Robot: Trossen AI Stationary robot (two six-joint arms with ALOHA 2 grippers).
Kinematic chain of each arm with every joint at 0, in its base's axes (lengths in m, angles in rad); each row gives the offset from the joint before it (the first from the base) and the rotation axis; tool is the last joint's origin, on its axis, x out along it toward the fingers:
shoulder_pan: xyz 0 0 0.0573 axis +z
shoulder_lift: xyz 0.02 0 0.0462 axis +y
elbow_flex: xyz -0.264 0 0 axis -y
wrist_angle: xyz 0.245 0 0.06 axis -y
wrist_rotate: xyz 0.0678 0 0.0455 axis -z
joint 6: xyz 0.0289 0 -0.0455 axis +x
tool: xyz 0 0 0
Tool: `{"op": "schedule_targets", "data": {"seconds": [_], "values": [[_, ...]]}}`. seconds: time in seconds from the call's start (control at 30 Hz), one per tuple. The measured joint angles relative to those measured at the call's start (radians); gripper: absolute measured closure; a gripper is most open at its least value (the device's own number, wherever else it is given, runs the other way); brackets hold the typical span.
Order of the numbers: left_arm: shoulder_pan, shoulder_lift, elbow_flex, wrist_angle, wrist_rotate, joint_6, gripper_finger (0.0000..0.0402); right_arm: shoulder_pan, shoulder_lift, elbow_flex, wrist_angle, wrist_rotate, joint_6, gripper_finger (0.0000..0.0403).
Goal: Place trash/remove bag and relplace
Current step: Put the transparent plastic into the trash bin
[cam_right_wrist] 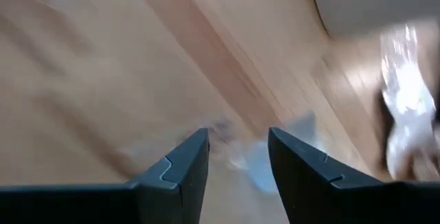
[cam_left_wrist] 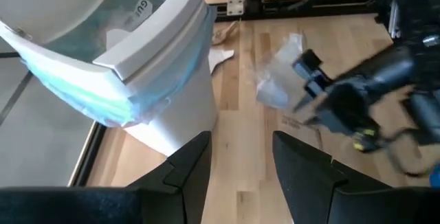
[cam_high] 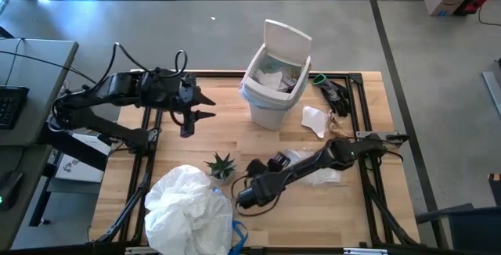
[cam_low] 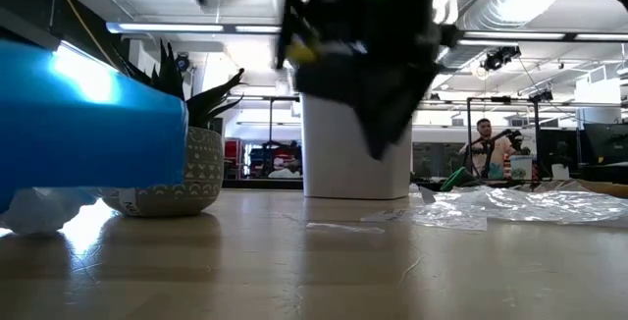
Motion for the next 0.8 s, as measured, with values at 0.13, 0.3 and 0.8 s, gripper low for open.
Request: {"op": "schedule_targets", "data": {"seconds": [0.13,0.3,0.8], "values": [[-0.007,-0.03,-0.036,-0.001,-0.011,0.0,0.0261,-0.012,-0.125,-0.233,0.003,-0.07,0.109,0.0265],[-0.001,-0.054,-0.083,-0.001,-0.017,0.001,0.0261,0.015,-0.403,-0.548,0.188,-0.073,0.252,0.0265],[0.001,-0.053,-0.133,0.022,-0.01,-0.026,0.0261,0.137,-0.756,-1.141,1.179,-0.046,-0.057,0.0265]]}}
